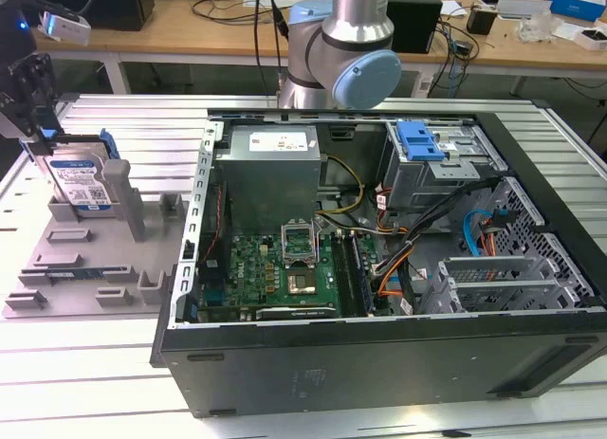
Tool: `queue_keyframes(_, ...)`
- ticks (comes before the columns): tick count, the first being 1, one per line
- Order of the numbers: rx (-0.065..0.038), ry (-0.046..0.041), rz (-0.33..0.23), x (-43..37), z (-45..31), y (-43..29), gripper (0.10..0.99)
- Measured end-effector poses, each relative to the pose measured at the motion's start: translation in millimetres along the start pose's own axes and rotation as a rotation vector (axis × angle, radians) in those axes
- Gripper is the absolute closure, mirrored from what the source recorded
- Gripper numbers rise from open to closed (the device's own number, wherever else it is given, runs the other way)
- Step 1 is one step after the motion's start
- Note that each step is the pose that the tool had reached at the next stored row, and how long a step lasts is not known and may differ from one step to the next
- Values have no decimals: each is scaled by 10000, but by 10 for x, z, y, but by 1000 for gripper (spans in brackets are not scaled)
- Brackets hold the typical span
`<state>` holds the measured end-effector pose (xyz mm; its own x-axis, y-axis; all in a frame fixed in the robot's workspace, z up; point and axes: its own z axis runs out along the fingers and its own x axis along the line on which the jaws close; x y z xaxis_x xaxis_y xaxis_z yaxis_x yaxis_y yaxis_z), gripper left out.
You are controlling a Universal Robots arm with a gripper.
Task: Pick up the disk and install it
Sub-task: 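Pick up the disk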
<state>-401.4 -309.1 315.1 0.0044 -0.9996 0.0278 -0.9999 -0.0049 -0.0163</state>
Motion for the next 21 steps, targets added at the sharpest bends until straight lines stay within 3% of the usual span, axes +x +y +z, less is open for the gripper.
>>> queue_keyframes(8,-69,5,315,24,25,1,604)
queue_keyframes(21,-78,4,320,23,49,-5,604)
